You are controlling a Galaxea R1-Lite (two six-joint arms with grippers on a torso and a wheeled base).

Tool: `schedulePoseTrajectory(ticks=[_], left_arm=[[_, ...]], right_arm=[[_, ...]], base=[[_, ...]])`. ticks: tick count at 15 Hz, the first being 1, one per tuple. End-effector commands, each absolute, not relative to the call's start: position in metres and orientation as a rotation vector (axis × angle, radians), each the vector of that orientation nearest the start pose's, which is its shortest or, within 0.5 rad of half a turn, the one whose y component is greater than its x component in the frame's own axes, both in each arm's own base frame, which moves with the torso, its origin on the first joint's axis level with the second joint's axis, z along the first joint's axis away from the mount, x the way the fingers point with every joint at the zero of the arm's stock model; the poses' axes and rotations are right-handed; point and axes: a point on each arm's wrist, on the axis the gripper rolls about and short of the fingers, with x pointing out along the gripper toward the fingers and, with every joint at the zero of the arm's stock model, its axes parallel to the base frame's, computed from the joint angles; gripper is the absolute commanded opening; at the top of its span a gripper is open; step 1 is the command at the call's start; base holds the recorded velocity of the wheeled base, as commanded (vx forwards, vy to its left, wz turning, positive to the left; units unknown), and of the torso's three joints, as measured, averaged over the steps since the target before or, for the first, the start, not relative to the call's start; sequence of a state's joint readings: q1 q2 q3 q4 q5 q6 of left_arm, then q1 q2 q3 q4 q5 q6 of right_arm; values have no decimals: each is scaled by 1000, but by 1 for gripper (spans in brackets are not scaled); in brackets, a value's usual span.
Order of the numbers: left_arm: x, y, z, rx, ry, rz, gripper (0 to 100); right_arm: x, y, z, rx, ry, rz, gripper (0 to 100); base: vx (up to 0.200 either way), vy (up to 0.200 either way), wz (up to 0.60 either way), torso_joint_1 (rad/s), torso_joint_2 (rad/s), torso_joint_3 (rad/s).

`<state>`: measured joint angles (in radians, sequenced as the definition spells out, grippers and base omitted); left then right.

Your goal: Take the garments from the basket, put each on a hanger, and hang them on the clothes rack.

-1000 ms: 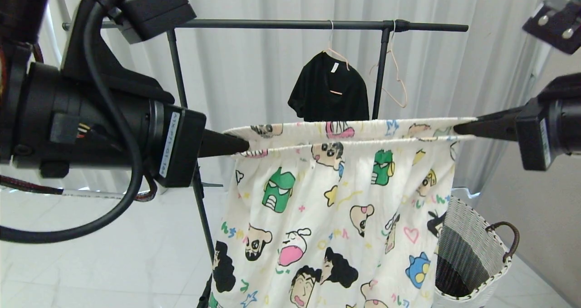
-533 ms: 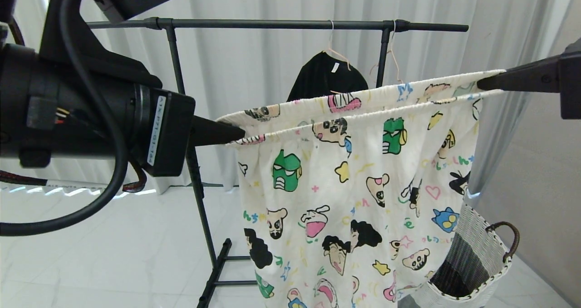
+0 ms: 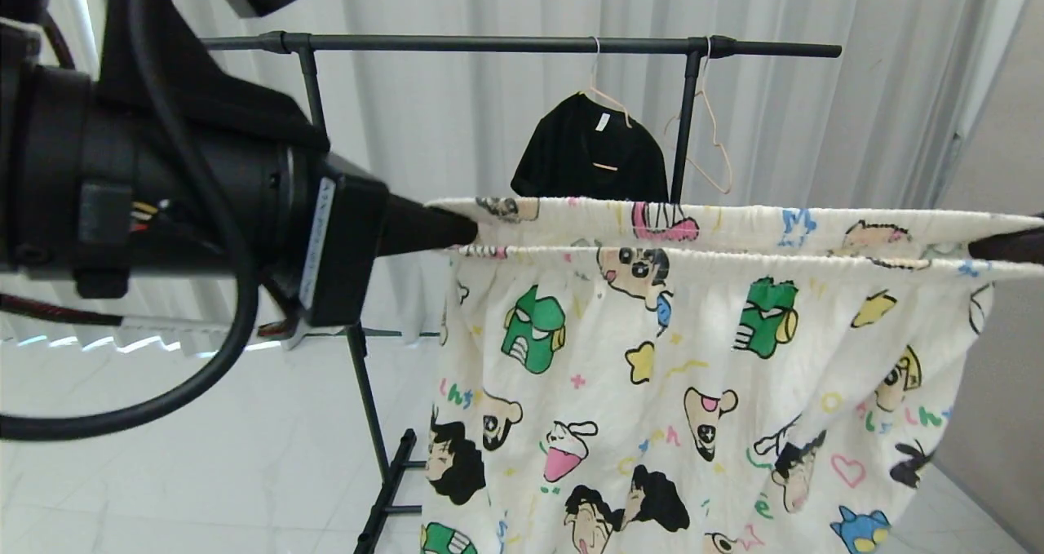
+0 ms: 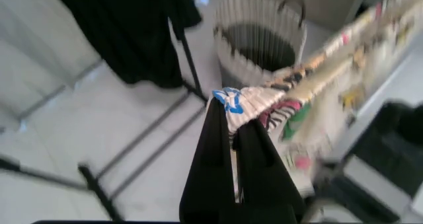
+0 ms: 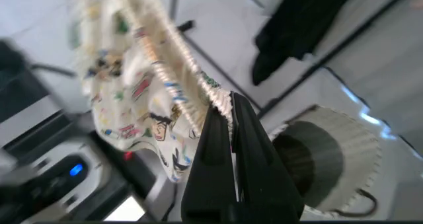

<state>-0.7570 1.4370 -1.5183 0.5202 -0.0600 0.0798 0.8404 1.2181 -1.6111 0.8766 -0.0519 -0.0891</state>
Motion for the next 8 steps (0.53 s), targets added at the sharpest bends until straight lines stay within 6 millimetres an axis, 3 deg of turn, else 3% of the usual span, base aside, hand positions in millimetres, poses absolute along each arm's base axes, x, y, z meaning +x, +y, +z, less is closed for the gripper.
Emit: schedulePoseTrajectory(ticks=[1, 4, 8], left_arm=[[177, -170, 335, 232, 389, -822, 0], [192, -183, 341, 210, 333, -823, 0], [196, -186, 346, 203, 315, -820, 0]], right_arm=[[57, 82, 366, -304, 418, 917, 0], [48, 95, 360, -329, 444, 1045, 0], [49, 99, 360, -332, 446, 1047, 0]], base=[[0, 0, 0, 0, 0, 0], [0, 0, 0, 0, 0, 0], [0, 0, 0, 0, 0, 0]])
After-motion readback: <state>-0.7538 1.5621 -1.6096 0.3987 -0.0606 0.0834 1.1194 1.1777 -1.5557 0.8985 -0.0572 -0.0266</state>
